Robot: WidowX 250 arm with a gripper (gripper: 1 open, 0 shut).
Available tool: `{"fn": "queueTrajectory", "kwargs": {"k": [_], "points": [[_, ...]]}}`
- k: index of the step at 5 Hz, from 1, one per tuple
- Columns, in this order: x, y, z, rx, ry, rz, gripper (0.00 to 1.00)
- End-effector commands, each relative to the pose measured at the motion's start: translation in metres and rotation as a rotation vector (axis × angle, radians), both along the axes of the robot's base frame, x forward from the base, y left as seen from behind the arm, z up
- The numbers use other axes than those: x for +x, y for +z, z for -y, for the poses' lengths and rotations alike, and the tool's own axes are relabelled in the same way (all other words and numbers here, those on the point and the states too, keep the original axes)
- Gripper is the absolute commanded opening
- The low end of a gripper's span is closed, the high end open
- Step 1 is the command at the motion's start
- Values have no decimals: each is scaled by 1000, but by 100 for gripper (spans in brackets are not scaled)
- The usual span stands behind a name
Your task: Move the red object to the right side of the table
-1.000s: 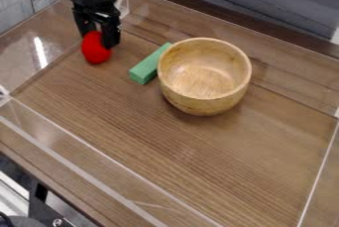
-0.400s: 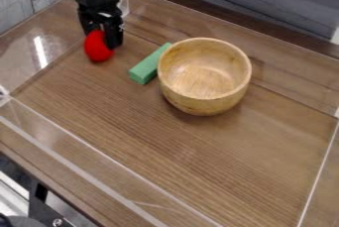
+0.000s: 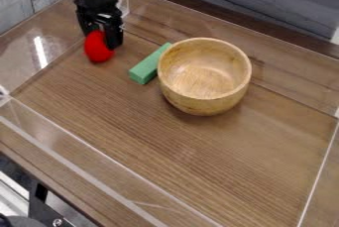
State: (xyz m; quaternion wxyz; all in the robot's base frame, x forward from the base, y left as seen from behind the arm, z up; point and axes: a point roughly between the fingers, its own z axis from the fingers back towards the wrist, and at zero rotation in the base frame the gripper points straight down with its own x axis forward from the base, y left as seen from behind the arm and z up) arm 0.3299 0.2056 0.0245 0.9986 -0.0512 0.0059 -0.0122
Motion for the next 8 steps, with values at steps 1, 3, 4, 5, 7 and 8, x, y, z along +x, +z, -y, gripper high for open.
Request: {"fn": "queueTrajectory", "kwargs": {"k": [1,3,4,5,7,8], "points": [[-4,21,-5,13,47,30,100],[0,30,-11,-13,32,27,0],[0,20,-13,-38,83,24,100],[0,11,-12,-47,130,22,0],[-11,7,-12,-56,208,20,100],[-10,7,-12,-56,260,17,100]]}}
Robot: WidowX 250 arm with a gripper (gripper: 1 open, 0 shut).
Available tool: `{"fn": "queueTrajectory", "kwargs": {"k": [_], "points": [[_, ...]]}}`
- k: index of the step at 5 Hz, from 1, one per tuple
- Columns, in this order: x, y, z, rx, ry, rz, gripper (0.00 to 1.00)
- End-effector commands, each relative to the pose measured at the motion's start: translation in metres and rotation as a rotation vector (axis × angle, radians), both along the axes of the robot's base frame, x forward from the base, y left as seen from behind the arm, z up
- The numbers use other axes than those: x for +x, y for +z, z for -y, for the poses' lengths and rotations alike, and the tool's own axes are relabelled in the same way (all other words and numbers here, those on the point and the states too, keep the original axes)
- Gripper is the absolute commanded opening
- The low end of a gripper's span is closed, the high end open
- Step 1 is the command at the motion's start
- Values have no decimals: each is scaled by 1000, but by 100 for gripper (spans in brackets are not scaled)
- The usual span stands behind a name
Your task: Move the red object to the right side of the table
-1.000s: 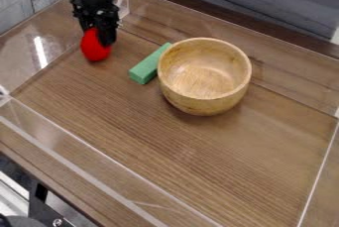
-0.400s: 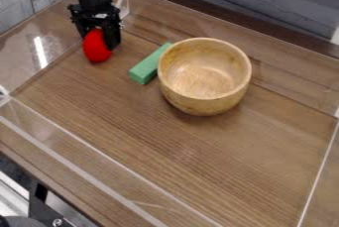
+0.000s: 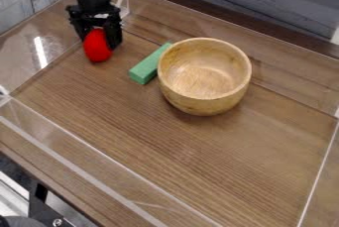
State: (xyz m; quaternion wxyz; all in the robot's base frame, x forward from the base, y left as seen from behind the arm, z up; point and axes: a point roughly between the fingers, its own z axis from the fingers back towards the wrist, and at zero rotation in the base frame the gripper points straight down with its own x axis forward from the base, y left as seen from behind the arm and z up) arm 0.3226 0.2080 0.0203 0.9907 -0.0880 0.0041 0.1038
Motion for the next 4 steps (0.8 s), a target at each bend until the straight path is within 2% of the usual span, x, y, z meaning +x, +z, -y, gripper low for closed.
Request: {"fn": "queueTrajectory", "kwargs": {"k": [1,2,3,4], "points": [[-2,12,-10,19,77,20,100],[-1,11,-9,19,69,16,100],[0,39,6,18,95,43,0],[3,74,23,19,115,82,0]]}}
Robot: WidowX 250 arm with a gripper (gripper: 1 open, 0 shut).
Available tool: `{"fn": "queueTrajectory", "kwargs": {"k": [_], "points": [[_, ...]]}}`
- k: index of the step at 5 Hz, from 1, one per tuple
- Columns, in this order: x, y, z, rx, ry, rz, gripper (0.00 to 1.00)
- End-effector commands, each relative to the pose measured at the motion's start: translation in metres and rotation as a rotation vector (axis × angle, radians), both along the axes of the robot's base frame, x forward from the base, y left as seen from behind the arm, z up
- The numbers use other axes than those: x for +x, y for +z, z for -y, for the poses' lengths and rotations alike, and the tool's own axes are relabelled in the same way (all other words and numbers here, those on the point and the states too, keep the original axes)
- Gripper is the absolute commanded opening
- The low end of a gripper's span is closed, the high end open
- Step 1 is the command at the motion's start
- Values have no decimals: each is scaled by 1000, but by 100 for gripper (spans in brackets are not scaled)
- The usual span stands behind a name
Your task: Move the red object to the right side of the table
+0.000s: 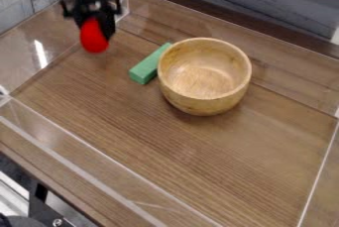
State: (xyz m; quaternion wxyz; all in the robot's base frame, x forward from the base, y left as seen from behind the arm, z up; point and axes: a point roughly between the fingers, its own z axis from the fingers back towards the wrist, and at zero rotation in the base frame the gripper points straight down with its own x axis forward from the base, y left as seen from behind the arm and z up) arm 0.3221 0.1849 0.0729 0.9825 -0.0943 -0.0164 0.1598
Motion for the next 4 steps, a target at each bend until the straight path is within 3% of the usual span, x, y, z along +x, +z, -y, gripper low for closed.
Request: {"fn": "queueTrajectory", "kwargs": {"k": [1,3,4], "points": [[10,44,29,7,-44,64,0],[14,46,123,-22,-247,54,0],[6,47,150,-31,-279,51,0]]}}
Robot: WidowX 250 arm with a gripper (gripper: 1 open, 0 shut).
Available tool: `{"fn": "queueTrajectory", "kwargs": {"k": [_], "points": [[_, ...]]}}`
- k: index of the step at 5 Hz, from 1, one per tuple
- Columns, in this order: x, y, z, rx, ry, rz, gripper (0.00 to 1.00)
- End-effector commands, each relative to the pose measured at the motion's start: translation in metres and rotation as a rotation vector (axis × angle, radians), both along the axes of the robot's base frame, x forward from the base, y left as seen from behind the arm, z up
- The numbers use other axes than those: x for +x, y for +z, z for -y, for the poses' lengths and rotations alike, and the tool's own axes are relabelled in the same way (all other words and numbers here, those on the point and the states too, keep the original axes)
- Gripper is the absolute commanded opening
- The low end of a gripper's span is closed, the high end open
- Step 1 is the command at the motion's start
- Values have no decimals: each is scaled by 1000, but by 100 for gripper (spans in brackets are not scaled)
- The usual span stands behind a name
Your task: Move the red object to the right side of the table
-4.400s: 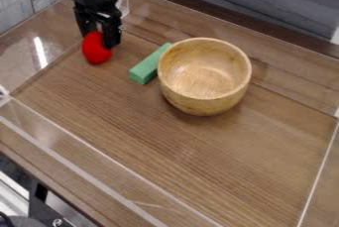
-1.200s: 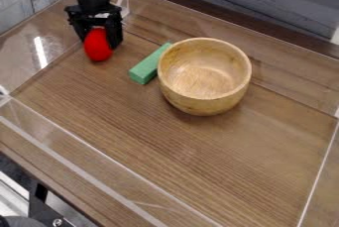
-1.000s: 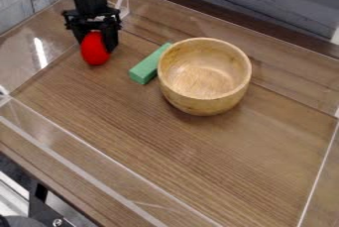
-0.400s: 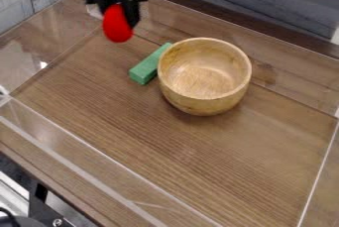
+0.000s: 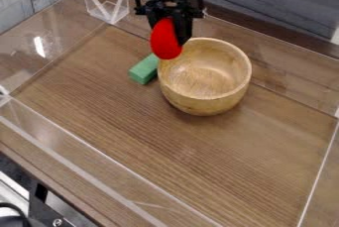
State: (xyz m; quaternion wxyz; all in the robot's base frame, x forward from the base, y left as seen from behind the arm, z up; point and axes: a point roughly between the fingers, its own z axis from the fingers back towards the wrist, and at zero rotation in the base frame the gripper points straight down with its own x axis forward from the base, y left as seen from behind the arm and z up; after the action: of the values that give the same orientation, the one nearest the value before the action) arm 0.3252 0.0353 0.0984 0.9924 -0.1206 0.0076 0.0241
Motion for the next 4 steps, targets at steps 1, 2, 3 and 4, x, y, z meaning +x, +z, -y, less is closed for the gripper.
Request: {"fn": "queueTrajectory", "kwargs": {"k": [1,2,3,4], "points": [[-4,35,14,2,3,77,0],[-16,34,48,-13,-104,86,0],[-30,16,94,-15,-220,79,100],[-41,12,125,-9,-306,73,0]]}}
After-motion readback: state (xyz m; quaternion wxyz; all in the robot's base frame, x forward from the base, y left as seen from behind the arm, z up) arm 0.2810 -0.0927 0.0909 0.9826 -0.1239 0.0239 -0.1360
